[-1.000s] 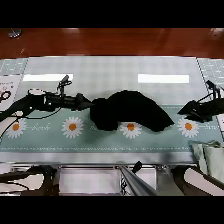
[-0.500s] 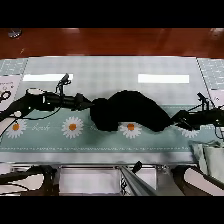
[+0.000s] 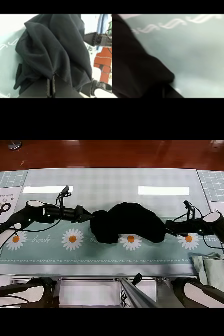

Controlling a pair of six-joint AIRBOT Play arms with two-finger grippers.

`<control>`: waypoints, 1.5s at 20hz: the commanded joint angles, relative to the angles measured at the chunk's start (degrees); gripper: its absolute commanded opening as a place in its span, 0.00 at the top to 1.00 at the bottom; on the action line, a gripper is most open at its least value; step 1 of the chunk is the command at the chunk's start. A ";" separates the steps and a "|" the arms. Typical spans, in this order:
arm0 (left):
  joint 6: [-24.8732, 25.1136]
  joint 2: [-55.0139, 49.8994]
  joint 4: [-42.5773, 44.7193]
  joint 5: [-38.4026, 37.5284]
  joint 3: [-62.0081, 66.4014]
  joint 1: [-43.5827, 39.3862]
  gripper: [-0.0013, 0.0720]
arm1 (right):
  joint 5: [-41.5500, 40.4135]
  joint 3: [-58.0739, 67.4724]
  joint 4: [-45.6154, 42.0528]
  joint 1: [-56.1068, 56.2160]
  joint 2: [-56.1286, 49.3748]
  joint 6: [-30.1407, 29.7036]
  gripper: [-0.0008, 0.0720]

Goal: Fold the shirts.

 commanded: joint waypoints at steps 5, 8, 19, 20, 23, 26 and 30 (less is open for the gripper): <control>0.87 4.83 0.04 0.02 5.44 1.09 0.96 | 3.02 11.58 1.81 -1.88 9.01 -2.51 0.96; -1.07 12.61 0.02 -0.02 14.75 6.21 0.96 | 2.89 23.85 1.79 -6.21 16.81 -2.32 0.96; -14.19 27.28 1.01 -2.21 64.02 18.45 0.95 | 12.79 66.51 4.46 -9.49 23.28 3.63 0.96; -16.55 27.74 2.62 -4.35 65.37 18.45 0.95 | 15.74 68.35 4.33 -9.51 23.28 5.05 0.96; -23.58 28.89 11.34 -17.46 65.55 18.43 0.95 | 27.80 70.42 4.26 -9.49 23.28 6.78 0.96; -27.15 28.85 24.26 -31.54 63.56 18.40 0.95 | 43.21 70.27 -0.46 -9.49 21.92 7.80 0.96; -29.03 29.42 28.39 -34.10 51.41 16.17 0.95 | 49.59 61.53 -2.82 -7.06 20.70 9.38 0.96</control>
